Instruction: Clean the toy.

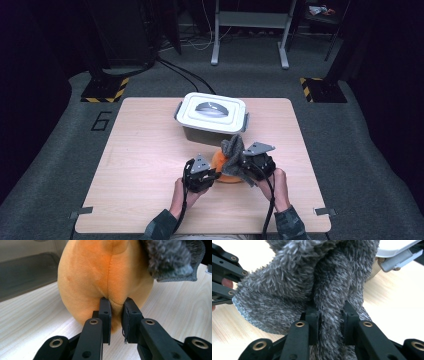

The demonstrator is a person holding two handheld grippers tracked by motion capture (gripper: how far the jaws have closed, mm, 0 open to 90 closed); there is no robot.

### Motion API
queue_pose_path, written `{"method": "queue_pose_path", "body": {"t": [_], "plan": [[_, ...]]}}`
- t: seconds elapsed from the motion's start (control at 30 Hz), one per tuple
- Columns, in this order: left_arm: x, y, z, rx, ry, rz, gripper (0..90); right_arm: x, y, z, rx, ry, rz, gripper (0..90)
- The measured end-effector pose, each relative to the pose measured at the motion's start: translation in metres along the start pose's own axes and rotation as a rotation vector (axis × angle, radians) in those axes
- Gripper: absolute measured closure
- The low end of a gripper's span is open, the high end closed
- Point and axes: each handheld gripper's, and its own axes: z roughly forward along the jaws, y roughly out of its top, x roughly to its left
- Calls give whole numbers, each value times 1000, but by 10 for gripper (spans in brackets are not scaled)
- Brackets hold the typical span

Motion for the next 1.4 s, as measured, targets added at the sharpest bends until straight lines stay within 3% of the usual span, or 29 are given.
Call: {"method": "queue_pose_path", "body": {"t": [0.13,0.27,0.3,0.5,0.93,1.07,1.17,1.23,1.4], "plan": [[0,0,1,-1,2,-10,792,-8,-8,2,14,-8,24,726],[1,-1,1,-4,-2,-19,793,-18,-22,7,38,-11,68,727],[1,-1,2,-4,1,-18,793,-22,-29,9,51,-16,99,728],[1,-1,2,-4,-1,-14,791,-31,-47,16,83,-17,136,728],[1,-2,2,-27,-11,-20,786,-39,-69,38,176,-18,177,729],[1,-1,2,-34,-9,-13,785,-41,-70,35,188,-12,177,727],[3,-2,2,-30,-15,-22,783,-43,-66,20,163,-36,170,728],[3,-2,2,-29,-13,-11,781,-43,-60,5,108,-32,181,728],[2,-1,2,-27,-14,-7,778,-30,-31,-20,-17,-18,113,728]]}}
